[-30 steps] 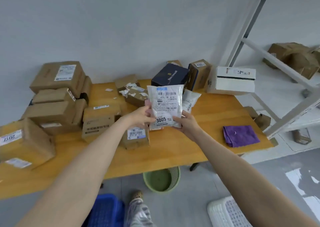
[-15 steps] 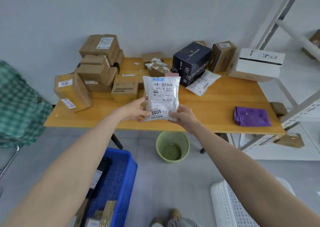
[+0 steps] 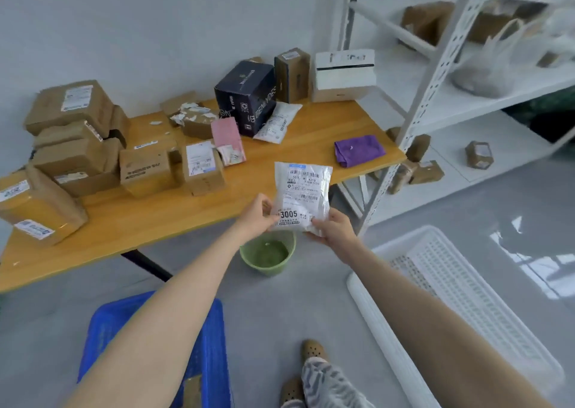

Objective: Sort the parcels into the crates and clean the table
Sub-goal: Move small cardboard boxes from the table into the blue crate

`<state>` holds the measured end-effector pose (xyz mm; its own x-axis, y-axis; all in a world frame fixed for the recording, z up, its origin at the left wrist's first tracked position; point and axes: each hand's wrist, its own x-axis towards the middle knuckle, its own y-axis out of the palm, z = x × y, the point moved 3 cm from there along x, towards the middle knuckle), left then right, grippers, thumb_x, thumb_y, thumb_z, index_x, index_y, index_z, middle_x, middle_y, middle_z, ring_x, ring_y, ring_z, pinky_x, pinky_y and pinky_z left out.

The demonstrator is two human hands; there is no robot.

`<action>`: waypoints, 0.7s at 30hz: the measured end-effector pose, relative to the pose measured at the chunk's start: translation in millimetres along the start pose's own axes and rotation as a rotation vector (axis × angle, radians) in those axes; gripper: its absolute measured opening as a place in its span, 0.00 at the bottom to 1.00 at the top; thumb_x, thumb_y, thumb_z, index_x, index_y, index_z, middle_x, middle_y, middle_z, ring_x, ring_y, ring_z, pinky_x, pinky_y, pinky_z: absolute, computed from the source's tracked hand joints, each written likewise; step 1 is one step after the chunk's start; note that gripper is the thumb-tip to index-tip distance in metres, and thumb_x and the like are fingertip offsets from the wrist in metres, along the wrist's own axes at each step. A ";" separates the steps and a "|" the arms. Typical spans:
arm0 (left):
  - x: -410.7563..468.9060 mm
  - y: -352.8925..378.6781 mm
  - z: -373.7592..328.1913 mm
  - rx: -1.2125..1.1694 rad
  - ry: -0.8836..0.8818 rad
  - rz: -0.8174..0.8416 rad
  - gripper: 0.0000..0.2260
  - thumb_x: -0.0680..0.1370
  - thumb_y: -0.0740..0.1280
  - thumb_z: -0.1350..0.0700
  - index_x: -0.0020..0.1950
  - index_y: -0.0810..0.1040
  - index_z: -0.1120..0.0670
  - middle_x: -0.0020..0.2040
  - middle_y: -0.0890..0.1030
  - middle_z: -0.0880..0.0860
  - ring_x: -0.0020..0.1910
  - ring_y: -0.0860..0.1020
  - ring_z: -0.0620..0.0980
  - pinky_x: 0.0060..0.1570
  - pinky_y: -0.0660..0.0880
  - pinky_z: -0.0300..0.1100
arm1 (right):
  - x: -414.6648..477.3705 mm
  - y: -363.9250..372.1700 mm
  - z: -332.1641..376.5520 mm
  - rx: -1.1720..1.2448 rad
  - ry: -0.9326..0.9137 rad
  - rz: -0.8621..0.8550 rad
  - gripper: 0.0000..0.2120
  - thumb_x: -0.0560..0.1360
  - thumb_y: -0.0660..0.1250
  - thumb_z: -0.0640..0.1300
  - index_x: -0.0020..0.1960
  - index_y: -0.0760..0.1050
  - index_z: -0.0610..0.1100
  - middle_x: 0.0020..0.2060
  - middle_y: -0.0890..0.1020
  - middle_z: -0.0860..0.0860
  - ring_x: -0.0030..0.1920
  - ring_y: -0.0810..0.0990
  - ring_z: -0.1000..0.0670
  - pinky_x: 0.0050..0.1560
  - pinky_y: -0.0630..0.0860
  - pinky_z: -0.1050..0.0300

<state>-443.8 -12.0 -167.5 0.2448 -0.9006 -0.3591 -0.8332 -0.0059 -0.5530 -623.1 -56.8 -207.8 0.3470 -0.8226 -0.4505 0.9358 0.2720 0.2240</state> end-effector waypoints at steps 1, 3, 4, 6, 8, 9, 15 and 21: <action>0.5 20.6 -5.6 0.056 0.026 0.049 0.09 0.77 0.67 0.58 0.50 0.68 0.55 0.46 0.74 0.50 0.40 0.72 0.46 0.37 0.71 0.36 | -10.6 -20.0 -7.5 0.017 0.016 -0.045 0.11 0.76 0.63 0.30 0.51 0.76 0.43 0.48 0.83 0.45 0.44 0.83 0.49 0.45 0.82 0.51; -0.6 77.5 -27.9 0.115 0.091 0.193 0.07 0.77 0.67 0.59 0.44 0.69 0.53 0.41 0.73 0.49 0.37 0.70 0.45 0.34 0.68 0.32 | -38.7 -75.2 -19.9 0.058 0.018 -0.198 0.11 0.75 0.62 0.28 0.48 0.75 0.42 0.44 0.81 0.44 0.41 0.82 0.48 0.42 0.83 0.52; -2.7 103.4 -36.3 0.115 0.101 0.271 0.07 0.77 0.67 0.60 0.42 0.70 0.53 0.41 0.73 0.50 0.36 0.70 0.46 0.34 0.68 0.33 | -50.2 -100.3 -26.8 0.082 0.030 -0.281 0.10 0.75 0.61 0.27 0.48 0.74 0.41 0.43 0.80 0.44 0.39 0.81 0.47 0.39 0.83 0.54; -8.5 157.8 -55.9 0.154 0.110 0.421 0.02 0.77 0.66 0.61 0.47 0.75 0.56 0.46 0.74 0.54 0.41 0.72 0.50 0.34 0.69 0.34 | -75.8 -150.1 -38.0 0.114 0.075 -0.421 0.09 0.74 0.62 0.27 0.51 0.72 0.38 0.45 0.78 0.41 0.37 0.80 0.46 0.34 0.82 0.56; -15.6 206.1 -73.9 0.294 0.162 0.576 0.11 0.78 0.64 0.62 0.60 0.75 0.62 0.56 0.75 0.56 0.54 0.73 0.51 0.42 0.70 0.32 | -99.3 -193.2 -47.0 0.106 0.114 -0.505 0.09 0.74 0.60 0.26 0.47 0.73 0.38 0.41 0.78 0.43 0.36 0.79 0.47 0.32 0.79 0.56; -20.6 229.1 -83.0 0.391 0.195 0.666 0.15 0.79 0.62 0.61 0.66 0.73 0.62 0.63 0.73 0.56 0.61 0.72 0.52 0.50 0.70 0.33 | -111.1 -214.2 -51.2 0.100 0.139 -0.550 0.10 0.74 0.59 0.26 0.46 0.72 0.39 0.39 0.78 0.44 0.35 0.79 0.47 0.32 0.79 0.56; -45.8 338.9 -140.4 0.731 0.301 0.971 0.24 0.79 0.57 0.63 0.76 0.58 0.56 0.76 0.59 0.52 0.74 0.60 0.49 0.70 0.57 0.41 | -177.1 -340.0 -76.6 0.147 0.240 -0.767 0.10 0.76 0.59 0.27 0.53 0.70 0.37 0.42 0.76 0.41 0.34 0.77 0.47 0.27 0.78 0.57; -44.3 421.3 -189.1 0.801 0.289 1.014 0.25 0.78 0.55 0.62 0.76 0.59 0.54 0.76 0.61 0.53 0.73 0.62 0.51 0.72 0.60 0.49 | -225.1 -440.1 -105.1 -0.060 0.707 -0.699 0.28 0.79 0.63 0.44 0.74 0.56 0.39 0.72 0.63 0.39 0.70 0.64 0.35 0.64 0.66 0.36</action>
<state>-899.4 -56.7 -242.4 -0.5060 -0.4134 -0.7570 -0.0366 0.8871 -0.4600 -1106.5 61.1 -295.8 -0.3445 -0.3259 -0.8804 0.9388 -0.1189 -0.3233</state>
